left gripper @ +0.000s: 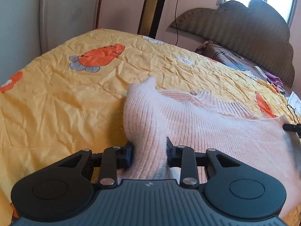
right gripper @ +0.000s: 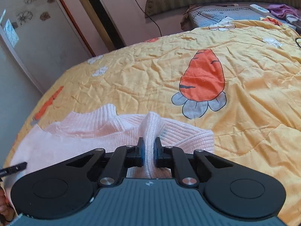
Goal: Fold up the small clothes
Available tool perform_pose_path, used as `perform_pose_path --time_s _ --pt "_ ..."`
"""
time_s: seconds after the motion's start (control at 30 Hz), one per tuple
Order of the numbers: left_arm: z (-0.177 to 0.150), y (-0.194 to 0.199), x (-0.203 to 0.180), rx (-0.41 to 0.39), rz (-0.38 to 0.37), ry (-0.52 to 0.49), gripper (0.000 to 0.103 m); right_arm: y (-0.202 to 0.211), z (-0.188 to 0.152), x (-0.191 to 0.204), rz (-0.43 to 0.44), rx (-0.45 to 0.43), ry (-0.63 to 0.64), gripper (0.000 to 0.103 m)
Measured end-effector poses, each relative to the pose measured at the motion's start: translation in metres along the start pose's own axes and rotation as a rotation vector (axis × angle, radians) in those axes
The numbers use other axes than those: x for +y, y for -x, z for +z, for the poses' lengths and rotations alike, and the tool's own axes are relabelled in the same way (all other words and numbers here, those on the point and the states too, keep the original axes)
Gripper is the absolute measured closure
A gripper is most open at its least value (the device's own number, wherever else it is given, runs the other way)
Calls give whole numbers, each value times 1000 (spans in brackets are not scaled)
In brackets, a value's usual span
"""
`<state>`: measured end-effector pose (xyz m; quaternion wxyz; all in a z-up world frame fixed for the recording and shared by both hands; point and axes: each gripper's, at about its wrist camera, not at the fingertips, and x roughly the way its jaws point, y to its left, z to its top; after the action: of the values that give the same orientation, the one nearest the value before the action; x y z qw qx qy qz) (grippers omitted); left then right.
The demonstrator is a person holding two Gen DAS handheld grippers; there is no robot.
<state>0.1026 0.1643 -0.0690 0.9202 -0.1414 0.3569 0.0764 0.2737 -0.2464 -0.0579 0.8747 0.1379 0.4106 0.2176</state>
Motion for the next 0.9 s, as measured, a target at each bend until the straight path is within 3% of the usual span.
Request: perform_pose_path --time_s 0.07,0.17,0.23,0.27,0.3,0.43,0.5,0.57,0.6,0.7,0.83,0.9 --pt "-3 -9 4 19 9 13 70 11 2 -11 14 -51 -48 91" --pt "-9 -17 12 2 5 45 58 -3 -9 -26 -42 0 -77 92" --pt "-9 -12 13 -7 20 57 53 -8 -17 -25 -56 -18 -72 92" --pt "-9 -6 13 -16 34 61 53 -7 -18 -25 -53 -23 -92 90" --pt "-9 4 13 -30 55 62 53 -6 -17 -26 -52 -26 -108 78" --pt "-9 49 -4 -222 119 -19 54 25 -16 -10 -101 -121 -85 70" --pt "-6 51 -23 -271 95 -103 50 42 -19 9 -53 -193 -49 69" --pt "-2 33 -42 -234 58 -167 45 39 -22 38 40 -166 4 67" --pt "-1 17 -50 -188 47 -181 45 30 -23 56 52 -137 56 60" --pt "-2 -28 -52 -41 68 -154 40 -6 -32 97 19 -80 220 59" --pt "-8 -32 -46 -74 44 -147 38 -54 -38 100 -58 48 209 58" --pt "-13 -35 -44 -99 38 -167 37 -54 -44 91 -16 1 192 58"
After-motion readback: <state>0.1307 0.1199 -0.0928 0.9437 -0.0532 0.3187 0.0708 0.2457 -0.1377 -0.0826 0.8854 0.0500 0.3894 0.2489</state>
